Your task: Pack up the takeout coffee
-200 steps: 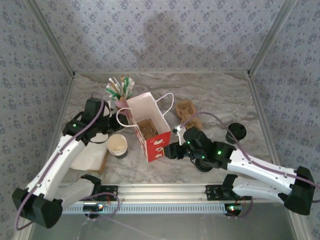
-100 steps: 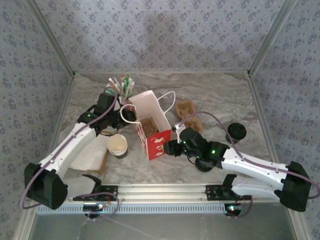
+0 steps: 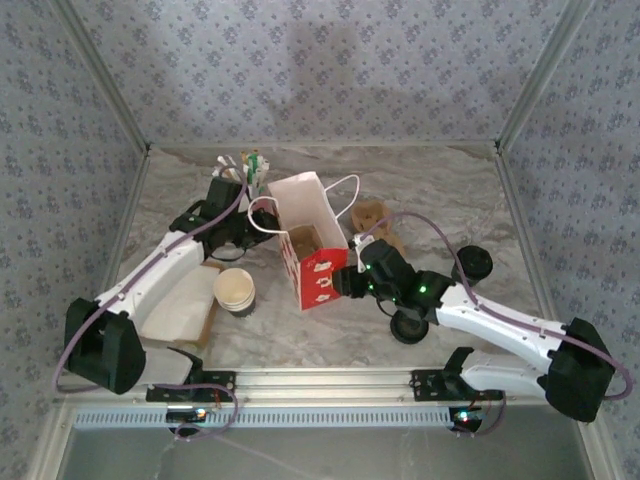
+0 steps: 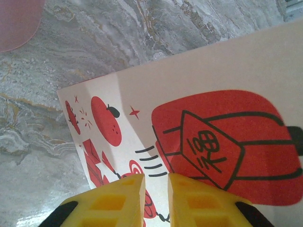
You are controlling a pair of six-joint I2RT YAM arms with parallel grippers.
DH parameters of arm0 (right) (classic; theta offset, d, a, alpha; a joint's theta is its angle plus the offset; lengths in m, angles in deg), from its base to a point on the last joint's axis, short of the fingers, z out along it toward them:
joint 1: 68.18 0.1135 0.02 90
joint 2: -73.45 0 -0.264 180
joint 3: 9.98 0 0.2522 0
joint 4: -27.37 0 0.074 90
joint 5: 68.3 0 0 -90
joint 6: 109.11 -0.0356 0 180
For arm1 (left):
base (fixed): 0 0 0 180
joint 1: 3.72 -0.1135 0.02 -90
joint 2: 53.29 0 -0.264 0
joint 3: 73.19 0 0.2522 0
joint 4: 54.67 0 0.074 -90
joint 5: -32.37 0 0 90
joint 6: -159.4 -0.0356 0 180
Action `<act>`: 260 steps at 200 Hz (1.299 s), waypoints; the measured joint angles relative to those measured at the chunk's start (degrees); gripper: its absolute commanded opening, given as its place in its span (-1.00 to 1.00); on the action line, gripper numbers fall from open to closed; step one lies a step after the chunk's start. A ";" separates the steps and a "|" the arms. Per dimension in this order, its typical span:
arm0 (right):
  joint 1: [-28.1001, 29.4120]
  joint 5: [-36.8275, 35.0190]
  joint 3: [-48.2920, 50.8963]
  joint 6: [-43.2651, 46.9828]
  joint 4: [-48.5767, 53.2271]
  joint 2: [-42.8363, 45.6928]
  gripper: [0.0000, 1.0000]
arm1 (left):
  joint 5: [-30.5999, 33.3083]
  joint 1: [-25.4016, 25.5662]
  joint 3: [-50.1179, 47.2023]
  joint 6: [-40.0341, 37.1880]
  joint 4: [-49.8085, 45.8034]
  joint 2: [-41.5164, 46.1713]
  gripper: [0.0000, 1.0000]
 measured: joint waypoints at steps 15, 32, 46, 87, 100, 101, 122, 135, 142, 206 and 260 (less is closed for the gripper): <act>-1.31 0.70 -0.66 0.59 0.02 -1.03 -0.12 | 0.02 0.00 0.46 -0.20 0.24 -0.94 -0.60; -2.51 1.55 -1.53 1.03 0.15 -2.21 -0.11 | 0.15 0.00 1.42 -0.46 0.26 -2.05 -0.59; -3.04 2.19 -2.40 1.31 0.20 -3.37 -0.10 | 0.22 -0.02 2.40 -0.70 0.28 -2.80 -0.57; -3.08 3.21 -4.17 1.66 0.59 -6.05 -0.06 | 0.20 -0.90 4.61 -1.99 0.17 -4.09 -0.54; -3.08 3.15 -4.59 1.66 1.40 -6.16 -0.02 | 0.22 -1.29 4.81 -2.19 0.17 -4.17 -0.50; -3.08 3.15 -4.63 1.64 1.60 -6.16 -0.01 | 0.22 -1.29 4.81 -2.19 0.15 -4.17 -0.50; -3.08 2.67 -5.22 1.29 4.02 -5.44 0.11 | 0.44 -1.60 4.81 -2.45 -0.48 -3.82 -0.40; -2.91 2.14 -5.22 0.76 6.62 -3.67 0.21 | 0.63 -1.60 4.81 -2.73 -1.51 -2.78 -0.32; -2.84 1.92 -5.22 0.57 8.09 -2.49 0.26 | 0.92 -1.64 4.79 -2.80 -2.08 -1.79 -0.27; -2.60 0.55 -9.88 -1.88 25.16 9.03 0.76 | 2.84 -3.87 1.75 -3.21 -8.41 13.70 0.54; -6.93 -1.86 -21.31 -4.74 43.04 10.01 0.99 | 2.32 -3.93 1.88 -6.64 -18.16 23.54 0.99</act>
